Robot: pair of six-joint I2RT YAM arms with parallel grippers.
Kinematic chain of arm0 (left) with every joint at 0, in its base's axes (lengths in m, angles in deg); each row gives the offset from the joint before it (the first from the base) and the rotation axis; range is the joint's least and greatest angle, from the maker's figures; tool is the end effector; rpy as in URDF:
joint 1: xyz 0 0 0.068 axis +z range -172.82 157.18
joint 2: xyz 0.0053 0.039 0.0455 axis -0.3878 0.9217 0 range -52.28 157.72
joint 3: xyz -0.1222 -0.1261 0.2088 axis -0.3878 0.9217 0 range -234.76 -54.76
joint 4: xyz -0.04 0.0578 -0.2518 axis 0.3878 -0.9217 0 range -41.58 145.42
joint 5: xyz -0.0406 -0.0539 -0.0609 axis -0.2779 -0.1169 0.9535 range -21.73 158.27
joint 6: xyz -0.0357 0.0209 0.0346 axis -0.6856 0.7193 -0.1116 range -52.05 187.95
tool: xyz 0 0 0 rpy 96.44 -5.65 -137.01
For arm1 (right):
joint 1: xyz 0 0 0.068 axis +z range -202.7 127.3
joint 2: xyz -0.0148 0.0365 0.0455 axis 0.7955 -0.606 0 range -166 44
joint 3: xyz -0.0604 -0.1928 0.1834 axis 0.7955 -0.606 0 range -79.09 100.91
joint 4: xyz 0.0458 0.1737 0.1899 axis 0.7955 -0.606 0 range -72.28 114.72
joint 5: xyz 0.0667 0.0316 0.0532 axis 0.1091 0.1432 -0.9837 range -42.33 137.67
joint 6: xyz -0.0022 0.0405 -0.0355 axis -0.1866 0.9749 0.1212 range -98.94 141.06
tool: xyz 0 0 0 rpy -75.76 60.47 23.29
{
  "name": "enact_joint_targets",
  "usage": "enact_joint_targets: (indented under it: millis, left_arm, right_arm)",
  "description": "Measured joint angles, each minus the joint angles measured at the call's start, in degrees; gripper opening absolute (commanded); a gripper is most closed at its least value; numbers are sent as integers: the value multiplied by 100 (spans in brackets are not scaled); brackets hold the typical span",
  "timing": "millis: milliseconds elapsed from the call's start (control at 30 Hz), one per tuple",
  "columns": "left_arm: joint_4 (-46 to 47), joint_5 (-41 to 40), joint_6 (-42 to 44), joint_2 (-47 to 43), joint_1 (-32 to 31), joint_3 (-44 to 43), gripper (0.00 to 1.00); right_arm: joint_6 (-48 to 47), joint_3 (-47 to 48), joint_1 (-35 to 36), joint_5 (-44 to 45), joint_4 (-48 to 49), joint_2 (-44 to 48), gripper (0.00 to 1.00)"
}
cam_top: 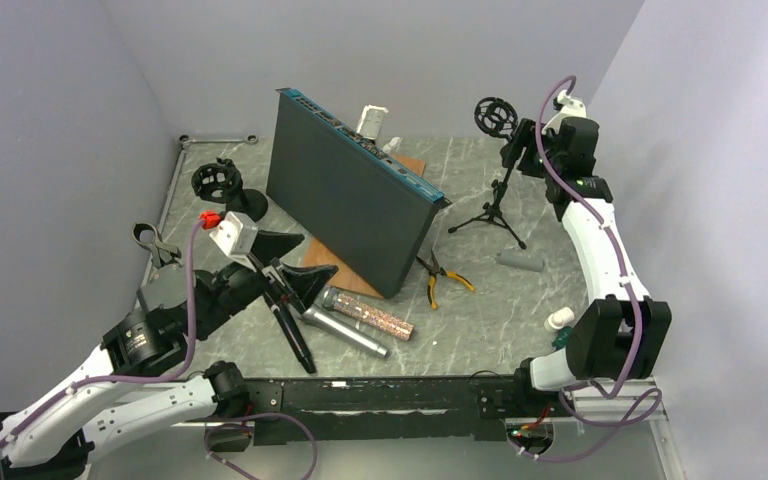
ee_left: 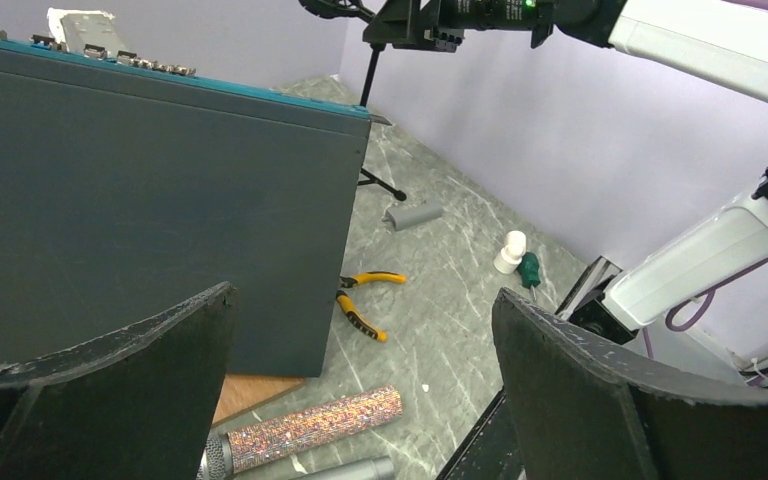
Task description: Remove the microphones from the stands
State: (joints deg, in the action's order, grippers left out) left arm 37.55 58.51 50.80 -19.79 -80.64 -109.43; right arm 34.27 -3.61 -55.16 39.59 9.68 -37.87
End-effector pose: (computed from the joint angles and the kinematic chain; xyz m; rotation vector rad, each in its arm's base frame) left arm 0.0638 -0.0902 0.4115 0.4078 1.5137 -0.9186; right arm 0.3345 -0.0094 0.3674 0.1725 1.9422 0.2612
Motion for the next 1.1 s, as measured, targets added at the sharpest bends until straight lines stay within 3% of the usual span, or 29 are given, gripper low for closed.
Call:
enact_joint_targets:
  millis: [133,367,700,967,1100]
  left_arm:
    - [-52,39,-2,-2,0,0,100]
    - [-50,52,-9,0,0,0,99]
    - [-55,52,-9,57,0,0,99]
    - [-48,92,-9,133,0,0,99]
    - [-48,98,-9,190,0,0,99]
  right_arm:
    - [-24,96,-98,-256,-17,-168,71]
    - [-105,527,-120,-535,-37,-555,63]
    - [-208,614,-118,-590,-20,-660,38]
    - [-297,138,-109,-579,581,-479,20]
    - [-402,-48,31,-457,776,-422,18]
